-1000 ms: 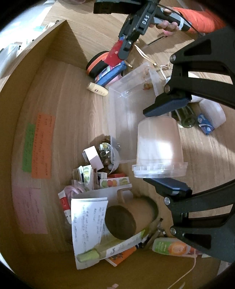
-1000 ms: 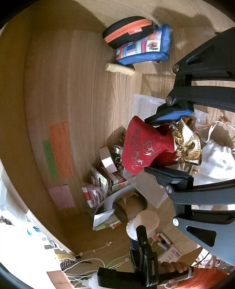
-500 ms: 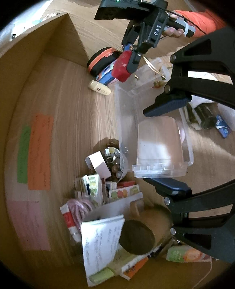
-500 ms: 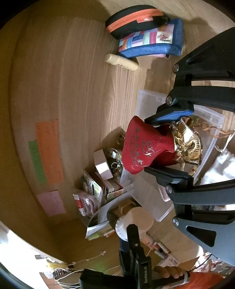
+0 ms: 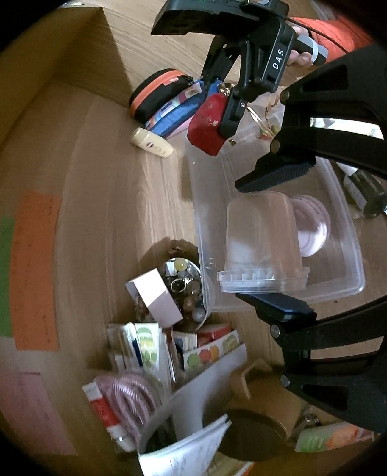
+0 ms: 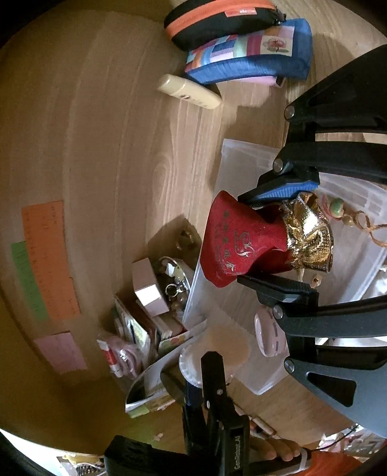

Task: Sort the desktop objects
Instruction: 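Carry the clear cup and red pouch over the clear plastic box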

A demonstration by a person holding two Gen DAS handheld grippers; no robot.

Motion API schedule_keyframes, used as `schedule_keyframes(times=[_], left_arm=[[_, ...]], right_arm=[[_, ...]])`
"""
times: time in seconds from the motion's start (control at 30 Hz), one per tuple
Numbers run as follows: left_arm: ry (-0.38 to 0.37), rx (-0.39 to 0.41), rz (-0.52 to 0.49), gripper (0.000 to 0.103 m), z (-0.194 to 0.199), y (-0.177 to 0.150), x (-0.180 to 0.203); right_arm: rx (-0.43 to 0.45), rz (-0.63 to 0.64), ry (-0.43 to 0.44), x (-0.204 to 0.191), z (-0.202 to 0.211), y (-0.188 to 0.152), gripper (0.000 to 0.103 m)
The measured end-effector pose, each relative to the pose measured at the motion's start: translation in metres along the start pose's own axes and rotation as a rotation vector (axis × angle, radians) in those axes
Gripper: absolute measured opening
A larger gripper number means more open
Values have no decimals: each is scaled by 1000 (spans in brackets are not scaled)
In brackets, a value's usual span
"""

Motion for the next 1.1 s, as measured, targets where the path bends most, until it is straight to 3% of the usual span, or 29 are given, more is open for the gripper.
schedule_keyframes(times=[0.43, 0.83, 1.1], left_arm=[[17, -83, -59, 63, -39, -2, 9], [49, -149, -93, 63, -64, -11, 10], [57, -171, -84, 63, -76, -13, 8]], right_arm=[[-51, 51, -39, 4, -27, -8, 41], [-96, 53, 36, 3, -38, -20, 44], [-107, 106, 14, -1, -39, -23, 44]])
Point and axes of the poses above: each gripper's, at about its wrist camera, not at the fingertips, and z roughly against the way its jaws point, x to its right, y to its top, the point moved 7 cm from there along -z, roughly the way its jaws point, and after that the axes turned 6 degrees about z, right-handed, at the moved point
